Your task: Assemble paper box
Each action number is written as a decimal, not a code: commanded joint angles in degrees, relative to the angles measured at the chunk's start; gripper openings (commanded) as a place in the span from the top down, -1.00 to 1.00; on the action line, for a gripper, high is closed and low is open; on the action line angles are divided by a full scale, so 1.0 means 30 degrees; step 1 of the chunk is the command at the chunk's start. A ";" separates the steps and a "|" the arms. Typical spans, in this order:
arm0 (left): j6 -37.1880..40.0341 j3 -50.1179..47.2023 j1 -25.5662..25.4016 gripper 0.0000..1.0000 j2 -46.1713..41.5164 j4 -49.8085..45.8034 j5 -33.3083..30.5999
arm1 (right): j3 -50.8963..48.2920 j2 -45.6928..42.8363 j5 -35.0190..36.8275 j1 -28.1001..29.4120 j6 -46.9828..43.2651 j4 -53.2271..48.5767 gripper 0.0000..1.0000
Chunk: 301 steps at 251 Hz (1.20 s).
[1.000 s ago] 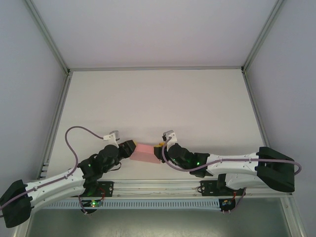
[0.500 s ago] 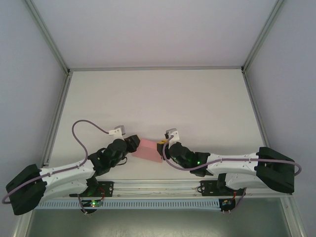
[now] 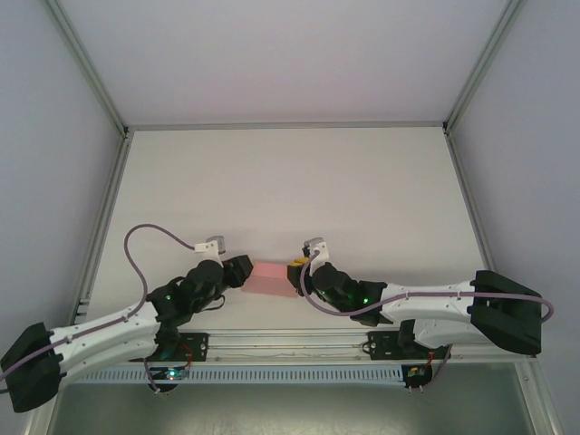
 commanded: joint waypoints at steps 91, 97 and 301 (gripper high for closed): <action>-0.0376 -0.2181 -0.0446 0.02 -0.4291 -0.5162 0.1272 | -0.0878 0.1920 -0.1534 0.0249 -0.0392 -0.5385 0.54; -0.0280 -0.2099 -0.0442 -0.04 -0.4362 -0.5235 0.1336 | -0.0834 0.1990 -0.1508 0.0249 -0.0377 -0.5490 0.54; 0.0194 0.0310 0.0914 -0.53 -0.3221 -0.5581 0.1819 | -0.0625 0.2003 -0.1796 0.0220 -0.0509 -0.6055 0.58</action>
